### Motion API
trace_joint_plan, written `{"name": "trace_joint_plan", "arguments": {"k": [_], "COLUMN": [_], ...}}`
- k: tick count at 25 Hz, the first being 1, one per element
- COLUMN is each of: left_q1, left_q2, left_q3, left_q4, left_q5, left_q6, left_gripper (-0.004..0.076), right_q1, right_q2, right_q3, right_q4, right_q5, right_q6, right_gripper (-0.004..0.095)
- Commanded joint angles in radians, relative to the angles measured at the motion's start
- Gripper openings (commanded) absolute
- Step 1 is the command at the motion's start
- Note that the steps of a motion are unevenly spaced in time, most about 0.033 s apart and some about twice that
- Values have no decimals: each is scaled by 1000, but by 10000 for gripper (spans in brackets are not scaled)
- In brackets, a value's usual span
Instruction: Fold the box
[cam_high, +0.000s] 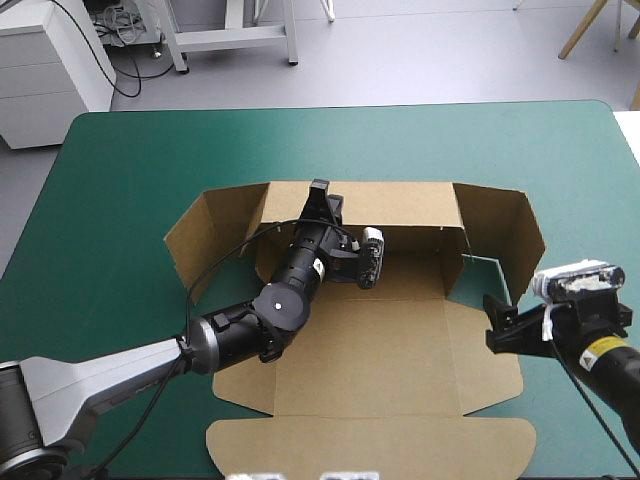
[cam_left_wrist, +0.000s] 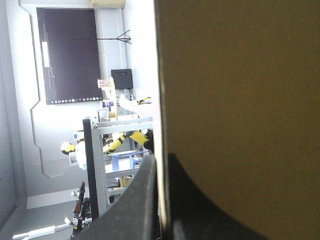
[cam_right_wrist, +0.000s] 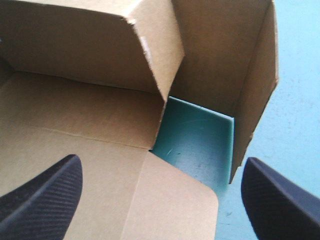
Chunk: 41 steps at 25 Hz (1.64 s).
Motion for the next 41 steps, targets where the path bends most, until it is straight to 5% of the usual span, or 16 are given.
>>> {"name": "trace_joint_plan", "arguments": {"k": [1, 9, 13, 19, 28, 41], "left_q1": [-7, -94, -113, -107, -61, -59], "left_q2": [-41, -41, -41, -40, -40, -40], "left_q3": [-18, -18, -18, -18, -18, -18], "left_q4": [96, 96, 96, 96, 96, 96], "left_q5": [21, 193, 165, 157, 127, 117], "left_q6": [-14, -18, -18, -20, -81, -81], "left_gripper": [-10, -10, -10, -10, -10, -10], "right_q1": [-5, -16, -75, -268, -304, -341], "right_q2": [116, 416, 576, 845, 1034, 1100], "right_q3": [-107, -430, -616, -909, -1097, -1060], "right_q4": [-123, -396, -273, 152, 161, 220], "right_q5": [-95, -29, 24, 256, 484, 527], "right_q6": [86, 313, 189, -146, -184, -208], "right_gripper": [824, 824, 823, 823, 823, 823]}}
